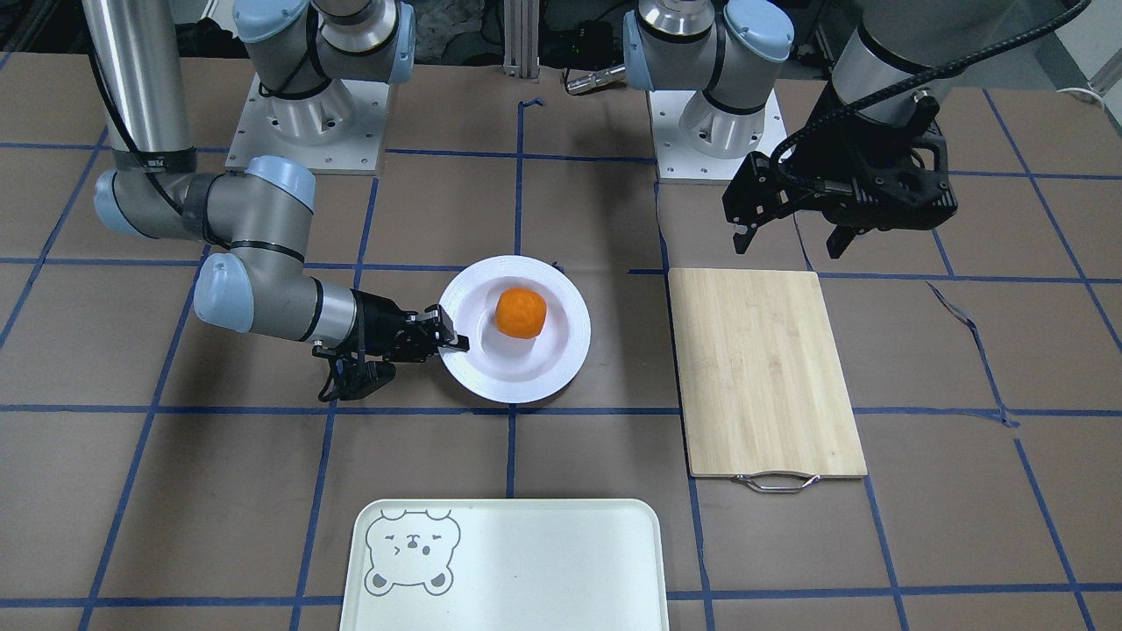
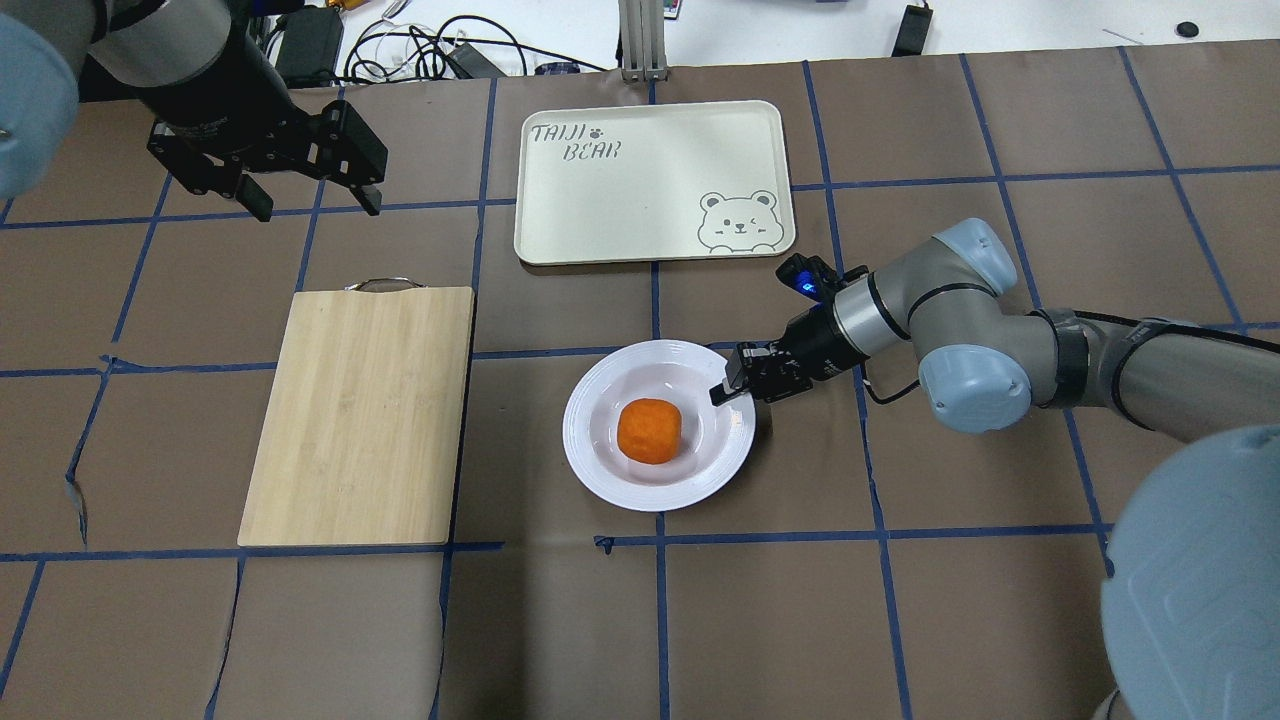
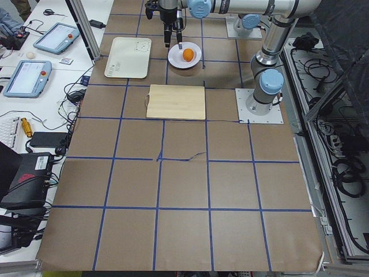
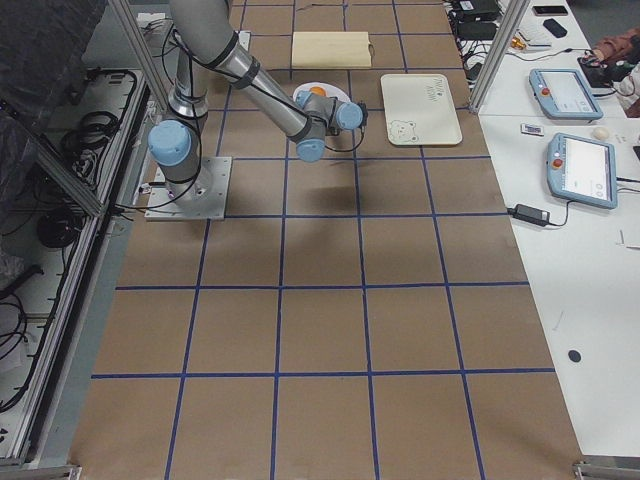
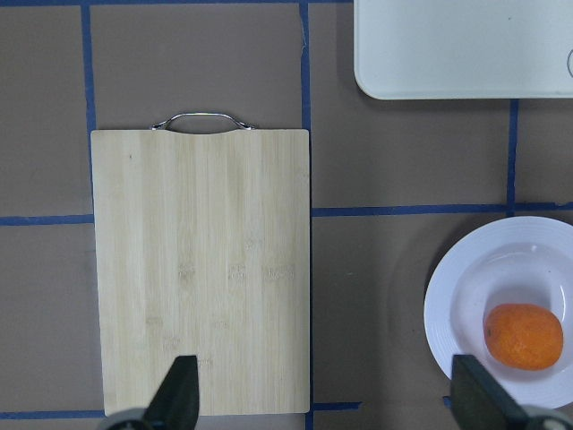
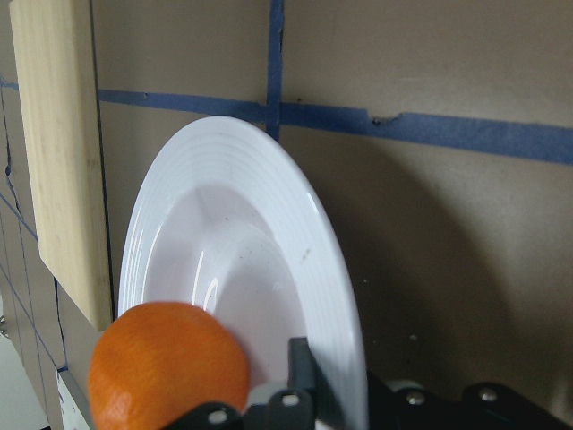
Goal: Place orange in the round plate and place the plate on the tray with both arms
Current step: 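Slide the plate with the orange onto the bear tray with the right gripper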
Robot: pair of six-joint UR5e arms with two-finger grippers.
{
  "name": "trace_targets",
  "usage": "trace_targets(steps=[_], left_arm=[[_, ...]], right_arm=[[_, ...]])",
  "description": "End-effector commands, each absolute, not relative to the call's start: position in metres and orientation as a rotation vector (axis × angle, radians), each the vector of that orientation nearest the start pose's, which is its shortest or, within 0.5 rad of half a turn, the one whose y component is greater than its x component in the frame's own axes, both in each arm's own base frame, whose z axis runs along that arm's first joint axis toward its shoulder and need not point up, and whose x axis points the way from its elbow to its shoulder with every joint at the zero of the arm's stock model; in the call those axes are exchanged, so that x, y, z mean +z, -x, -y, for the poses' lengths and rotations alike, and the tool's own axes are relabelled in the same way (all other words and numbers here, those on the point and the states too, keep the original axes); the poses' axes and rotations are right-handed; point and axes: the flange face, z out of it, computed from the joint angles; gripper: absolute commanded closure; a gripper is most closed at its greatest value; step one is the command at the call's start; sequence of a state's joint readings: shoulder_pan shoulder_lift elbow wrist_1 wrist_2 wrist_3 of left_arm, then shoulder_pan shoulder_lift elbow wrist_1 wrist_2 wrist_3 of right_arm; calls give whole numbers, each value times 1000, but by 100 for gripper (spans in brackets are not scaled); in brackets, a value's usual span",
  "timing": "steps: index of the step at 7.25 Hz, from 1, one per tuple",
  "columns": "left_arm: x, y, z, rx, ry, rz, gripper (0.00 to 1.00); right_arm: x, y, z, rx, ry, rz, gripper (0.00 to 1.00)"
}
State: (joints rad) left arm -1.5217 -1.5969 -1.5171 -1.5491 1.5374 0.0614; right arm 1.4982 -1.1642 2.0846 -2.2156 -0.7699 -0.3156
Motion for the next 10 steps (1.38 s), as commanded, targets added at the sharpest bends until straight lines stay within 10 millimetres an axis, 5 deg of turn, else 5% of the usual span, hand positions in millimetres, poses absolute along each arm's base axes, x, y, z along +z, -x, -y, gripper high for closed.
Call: trace_targets(steps=[1, 3, 6, 8, 10], left_arm=[[504, 111, 514, -81, -21, -3170, 0], [504, 112, 514, -81, -23, -3171, 0], [504, 111, 514, -81, -23, -3170, 0], [503, 112, 514, -78, -23, -3172, 0], [503, 111, 514, -78, -23, -3170, 0]], right_arm=[[154, -169, 502, 114, 135, -2303, 100], [168, -166, 507, 52, 142, -2306, 100], [217, -167, 522, -205, 214, -2208, 100], [259, -164, 568, -263, 138, -2200, 100], [242, -160, 617, -251, 104, -2194, 100]])
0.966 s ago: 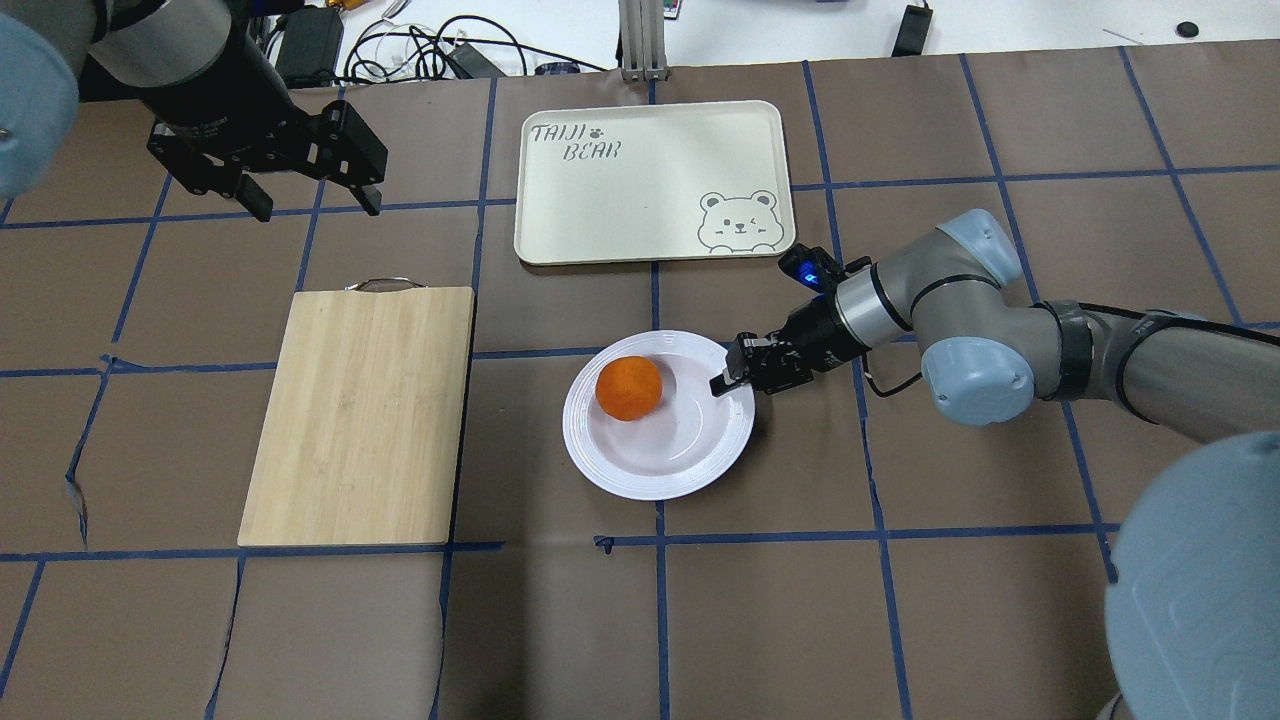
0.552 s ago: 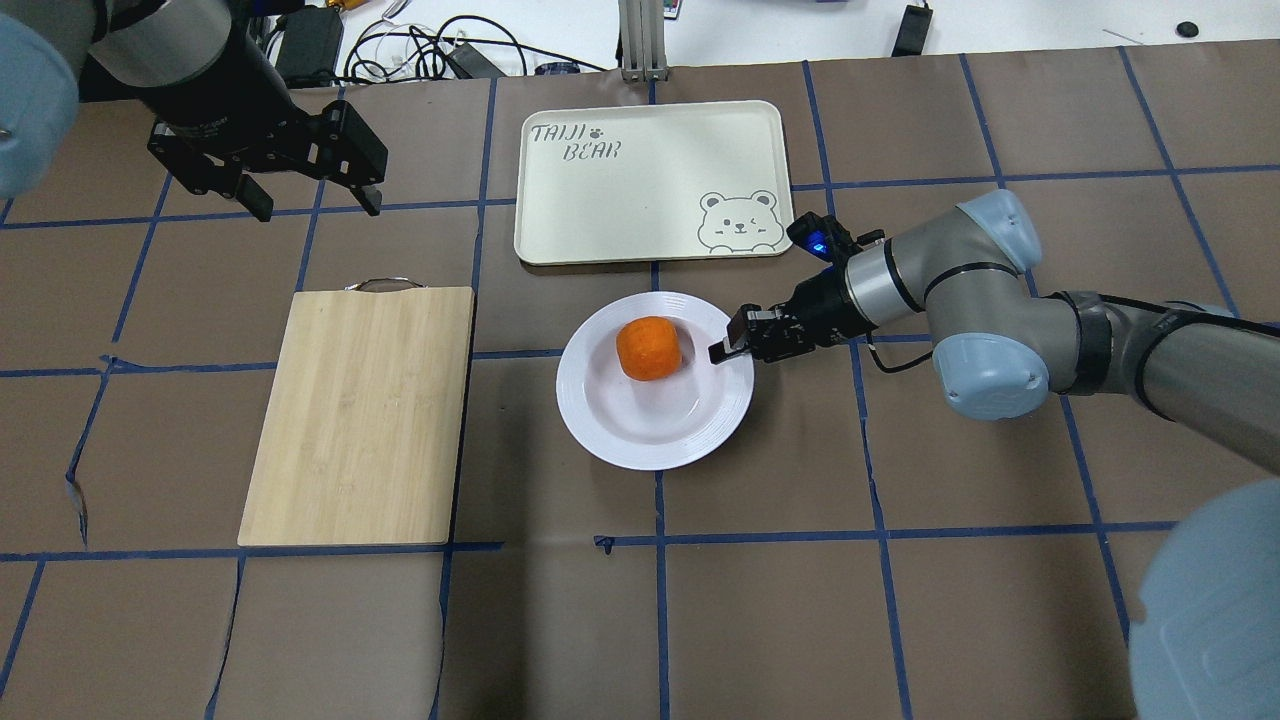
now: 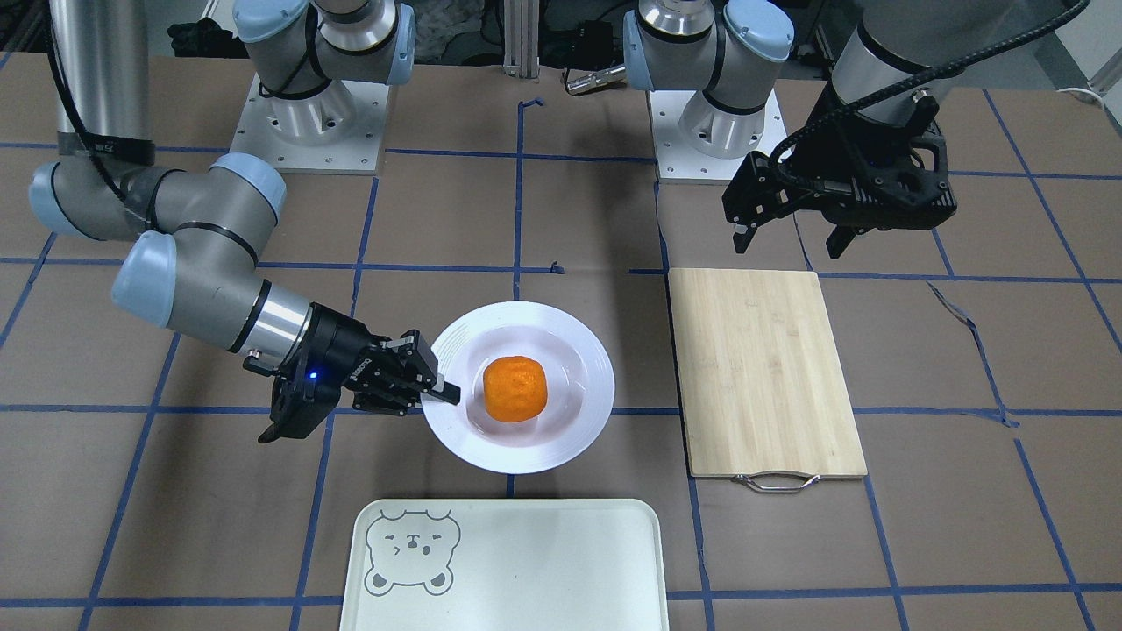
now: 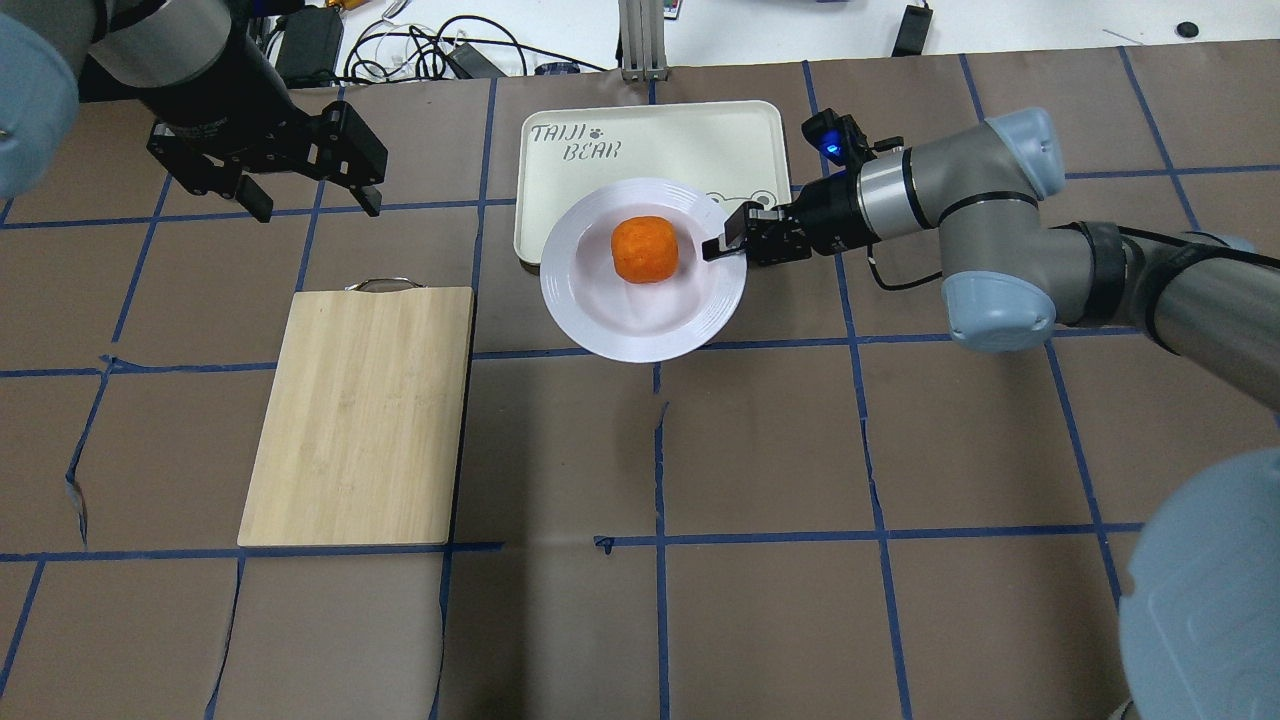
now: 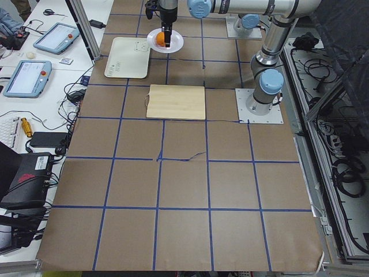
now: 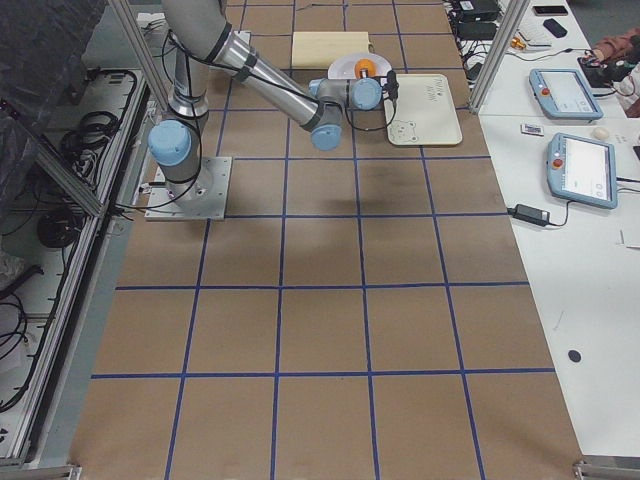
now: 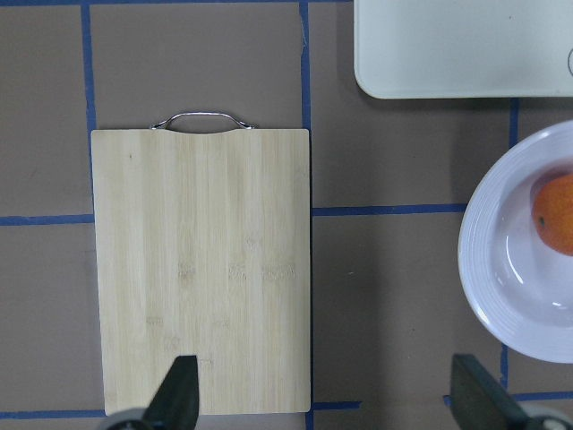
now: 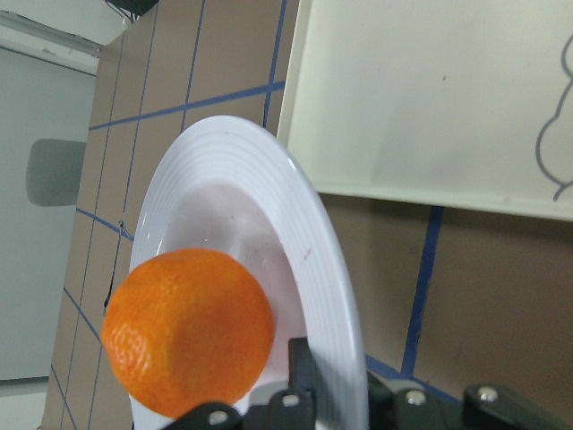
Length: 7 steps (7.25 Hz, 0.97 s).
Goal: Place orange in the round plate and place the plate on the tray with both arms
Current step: 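Slide the plate with the orange onto the bear tray with the right gripper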
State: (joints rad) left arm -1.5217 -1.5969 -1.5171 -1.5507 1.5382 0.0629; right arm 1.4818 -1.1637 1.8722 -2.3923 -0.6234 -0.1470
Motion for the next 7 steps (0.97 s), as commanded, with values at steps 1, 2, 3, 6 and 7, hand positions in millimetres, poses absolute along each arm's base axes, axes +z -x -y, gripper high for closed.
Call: trace_targets(steps=[1, 2, 3, 6, 7], left_arm=[[503, 112, 513, -76, -25, -3170, 0], [504, 112, 512, -76, -25, -3170, 0], [504, 112, 512, -76, -25, -3170, 0], [504, 112, 512, -76, -25, -3170, 0], [504, 112, 512, -73, -25, -3170, 0]], right_arm=[[227, -158, 641, -239, 86, -2192, 100], [225, -155, 673, -241, 36, -2195, 100], [214, -152, 704, -237, 11, -2196, 100], [184, -149, 758, -226, -38, -2190, 100], [170, -148, 762, -208, -48, -2189, 100]])
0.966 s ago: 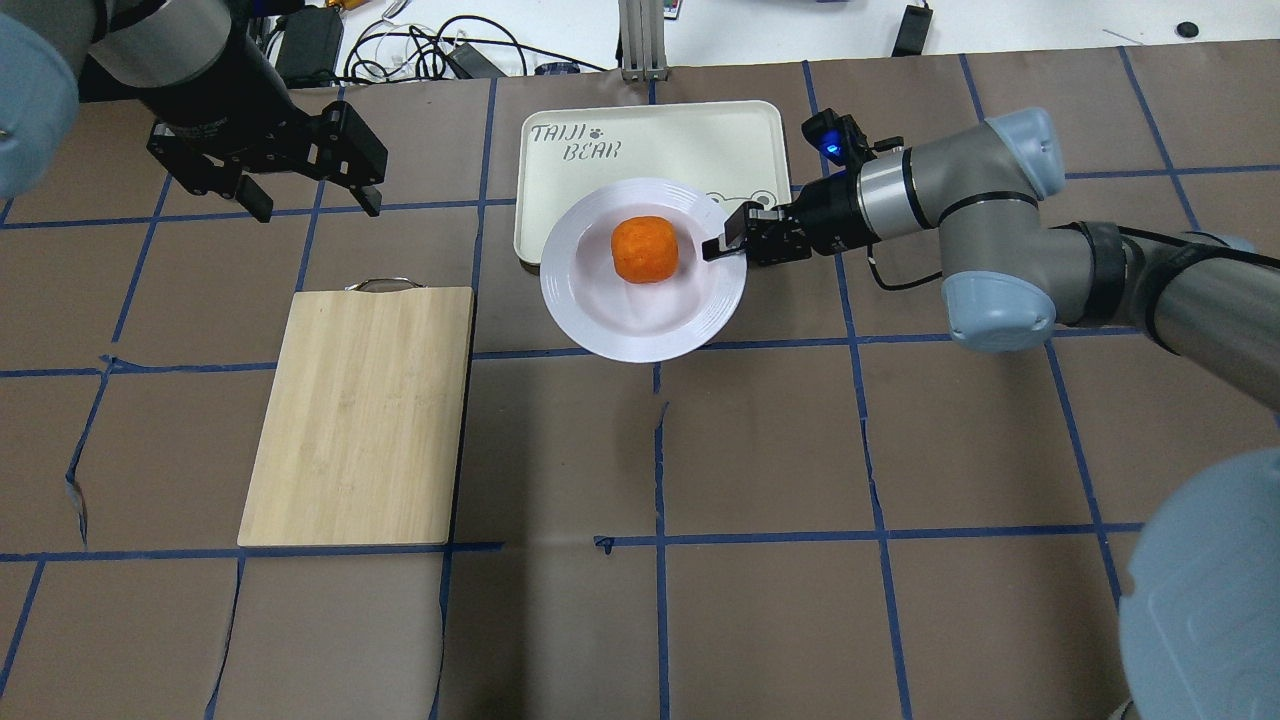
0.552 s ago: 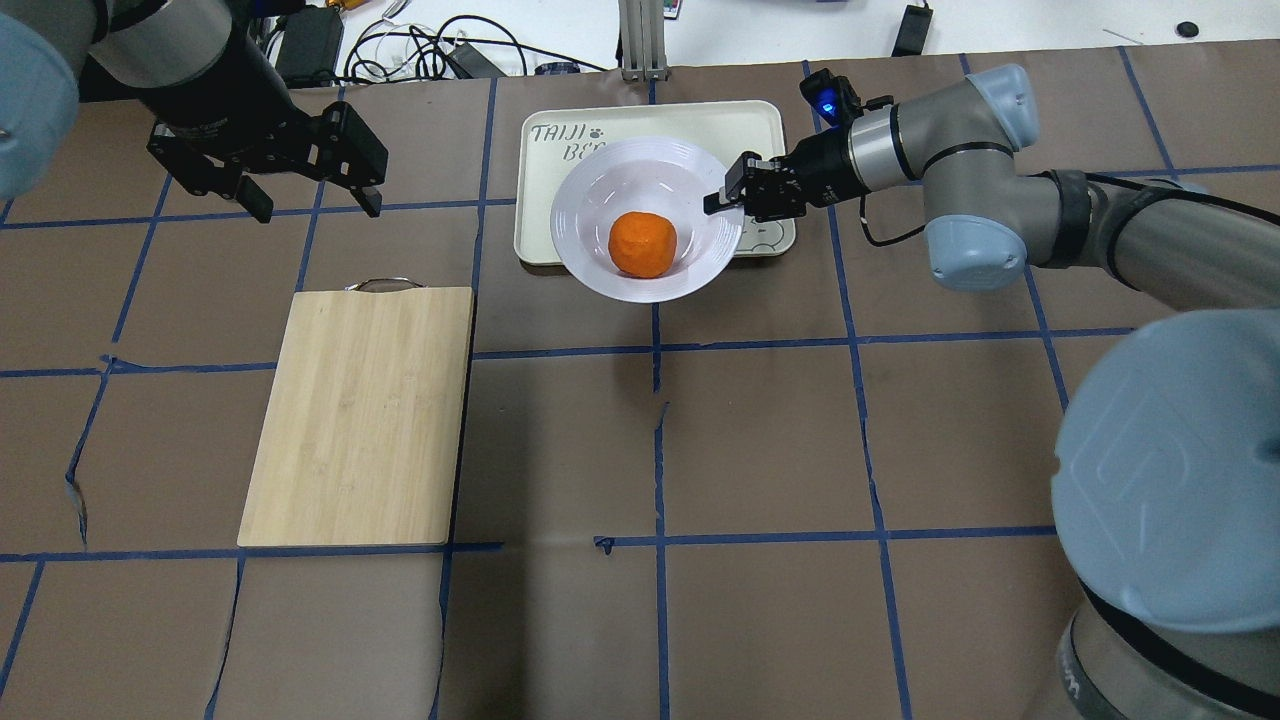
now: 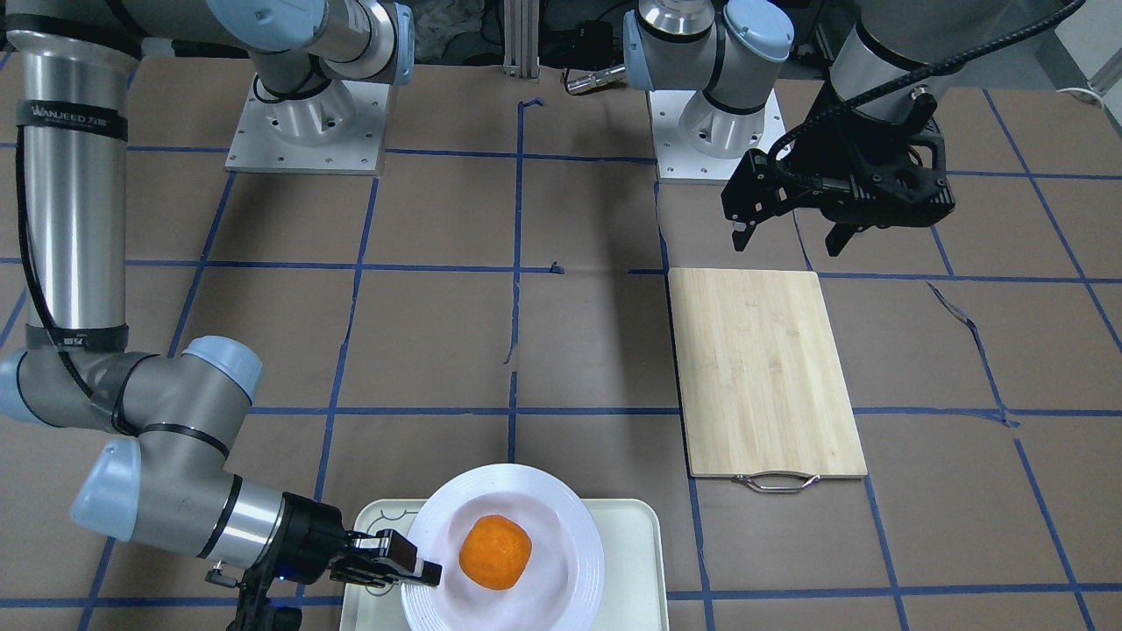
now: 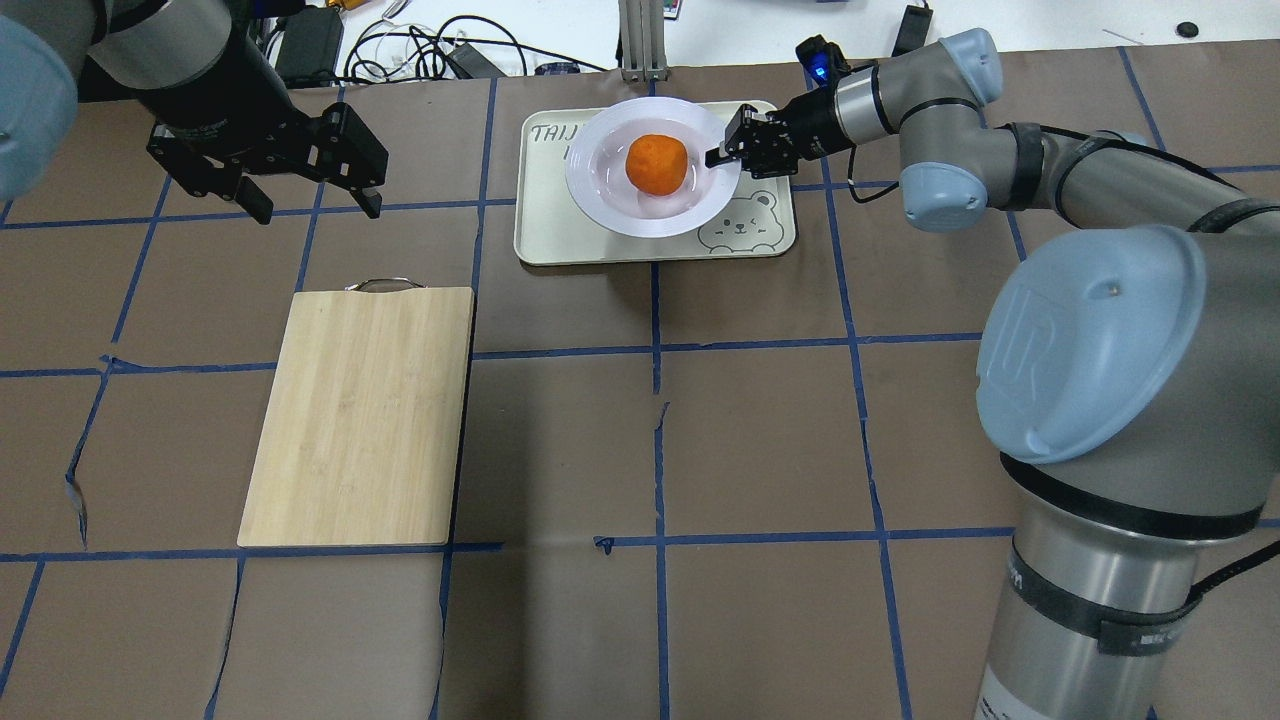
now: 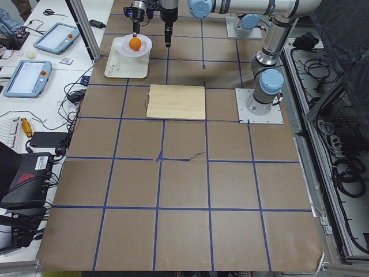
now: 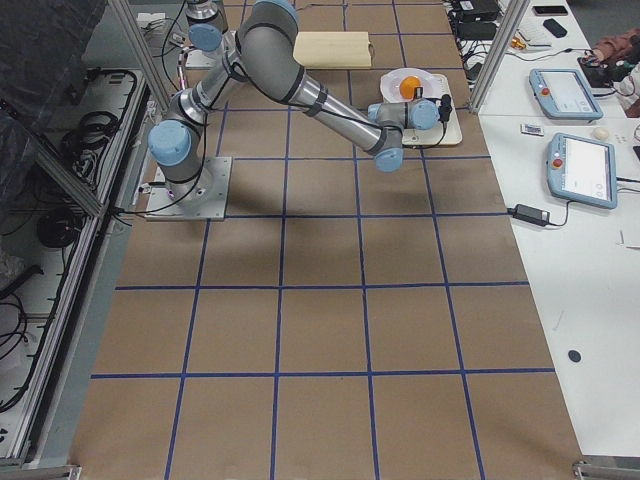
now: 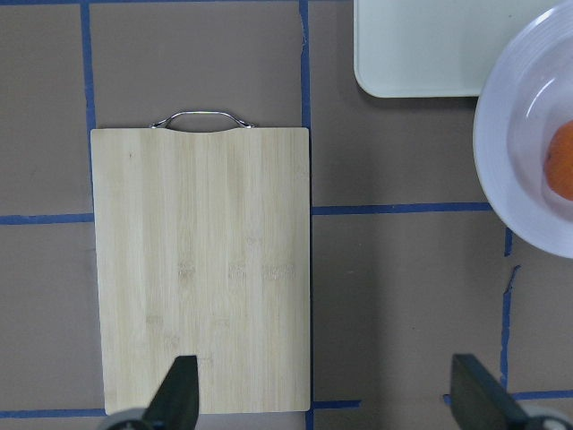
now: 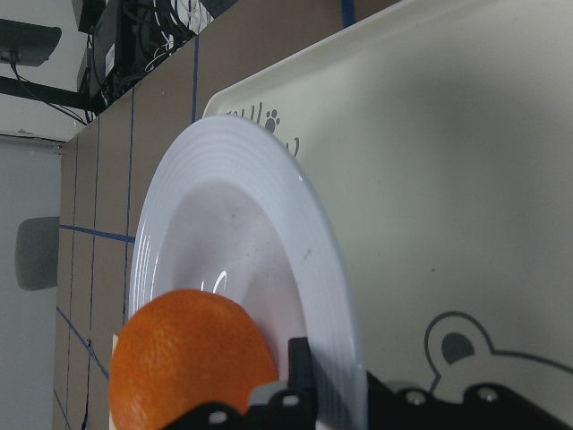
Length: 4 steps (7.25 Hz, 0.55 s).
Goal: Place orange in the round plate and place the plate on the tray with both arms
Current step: 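Slide the plate with the orange onto the bear tray with the right gripper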
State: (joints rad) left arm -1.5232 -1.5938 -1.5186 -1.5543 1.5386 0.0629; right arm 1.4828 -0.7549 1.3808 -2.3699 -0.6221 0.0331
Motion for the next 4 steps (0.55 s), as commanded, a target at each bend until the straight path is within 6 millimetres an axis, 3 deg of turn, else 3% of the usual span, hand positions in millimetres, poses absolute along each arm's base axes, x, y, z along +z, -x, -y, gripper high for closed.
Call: trace_targets(steps=[1, 4], left_arm=[[504, 112, 512, -76, -25, -3170, 0], [503, 112, 512, -73, -25, -3170, 0]], right_arm=[[166, -148, 762, -203, -50, -2191, 100], [146, -148, 762, -175, -63, -2190, 100]])
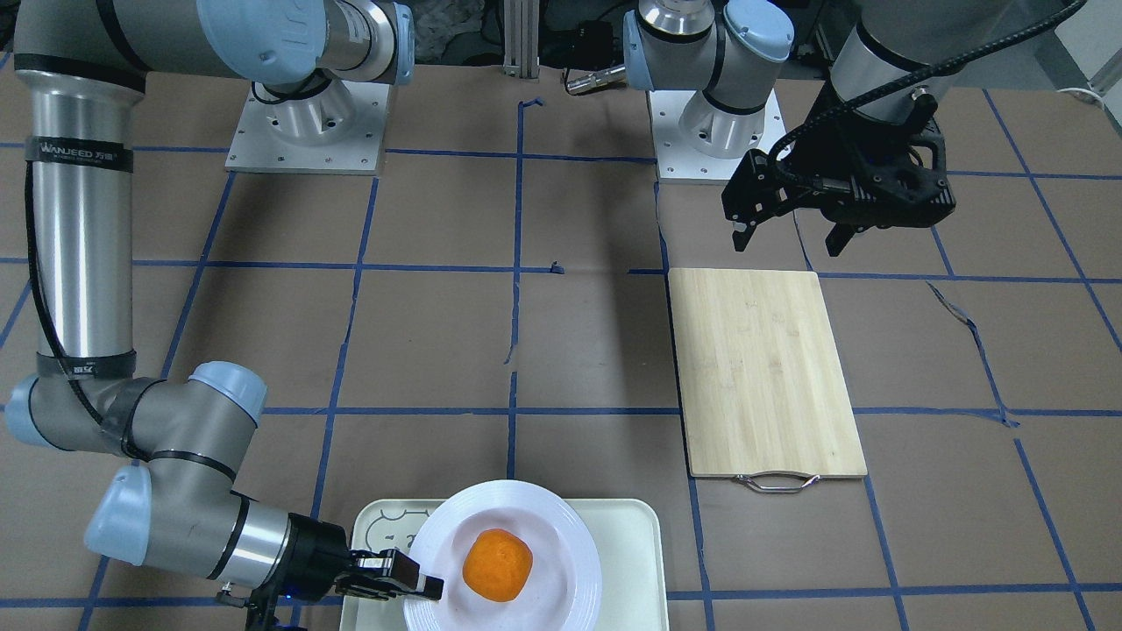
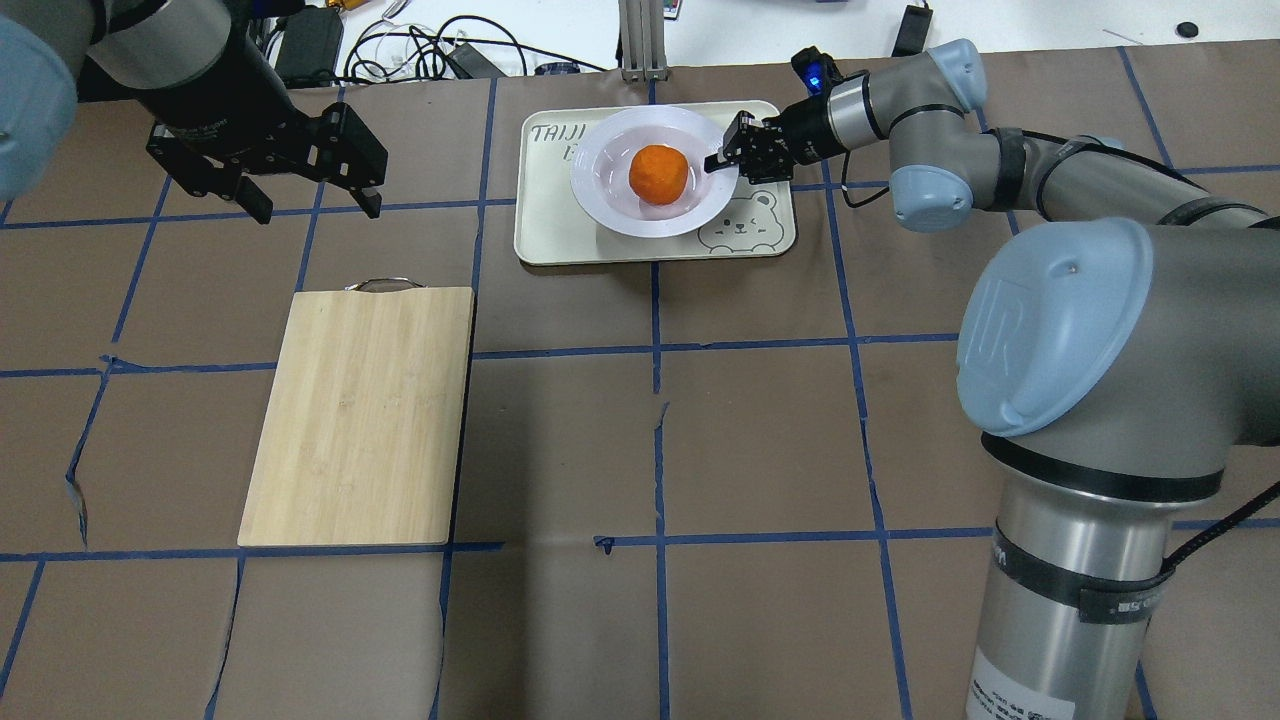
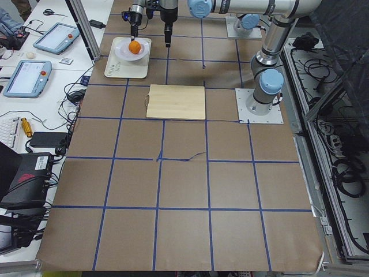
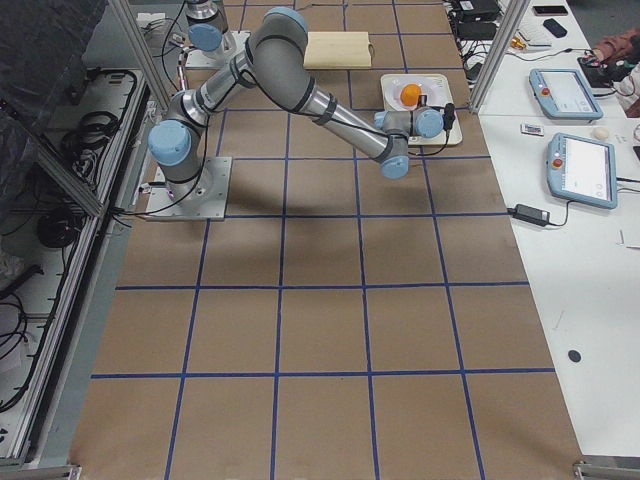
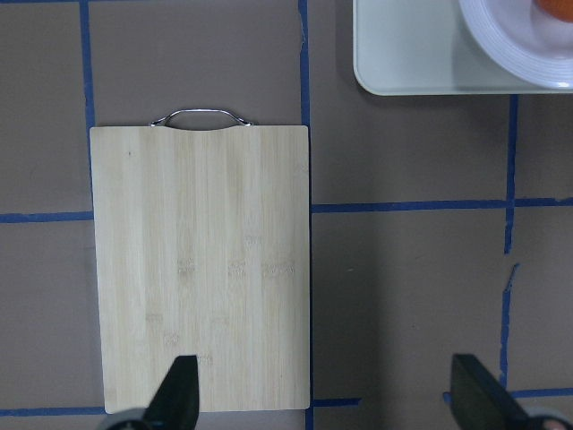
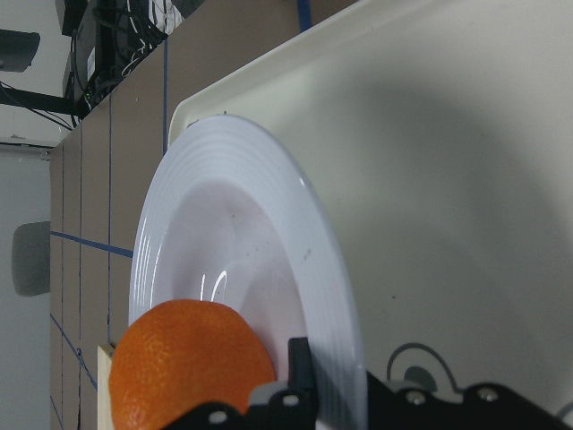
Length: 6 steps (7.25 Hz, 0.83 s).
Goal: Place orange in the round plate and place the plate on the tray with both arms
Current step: 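Slide the plate with the orange onto the bear tray with the right gripper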
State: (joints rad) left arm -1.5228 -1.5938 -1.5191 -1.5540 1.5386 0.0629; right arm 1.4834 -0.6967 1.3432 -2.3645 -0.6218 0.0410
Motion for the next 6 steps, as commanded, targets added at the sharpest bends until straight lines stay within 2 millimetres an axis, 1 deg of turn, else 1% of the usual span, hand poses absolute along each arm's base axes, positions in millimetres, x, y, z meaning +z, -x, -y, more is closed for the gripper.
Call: trace_targets(steps=[1, 2, 3, 4, 5, 6], left_arm=[[503, 112, 512, -71, -25, -3170, 0], [503, 112, 512, -73, -25, -3170, 0], [503, 112, 512, -71, -25, -3170, 0], [503, 112, 512, -73, -25, -3170, 0], [503, 112, 512, -71, -23, -3170, 0], [503, 112, 512, -71, -25, -3170, 0]], right_arm=[[141, -148, 762, -166, -68, -2190, 100], [140, -148, 762, -167, -69, -2198, 100], [139, -147, 762, -167, -70, -2210, 73], [142, -147, 762, -170, -70, -2211, 30], [150, -147, 762, -163, -101, -2210, 1], [169, -145, 761, -167, -151, -2236, 0]])
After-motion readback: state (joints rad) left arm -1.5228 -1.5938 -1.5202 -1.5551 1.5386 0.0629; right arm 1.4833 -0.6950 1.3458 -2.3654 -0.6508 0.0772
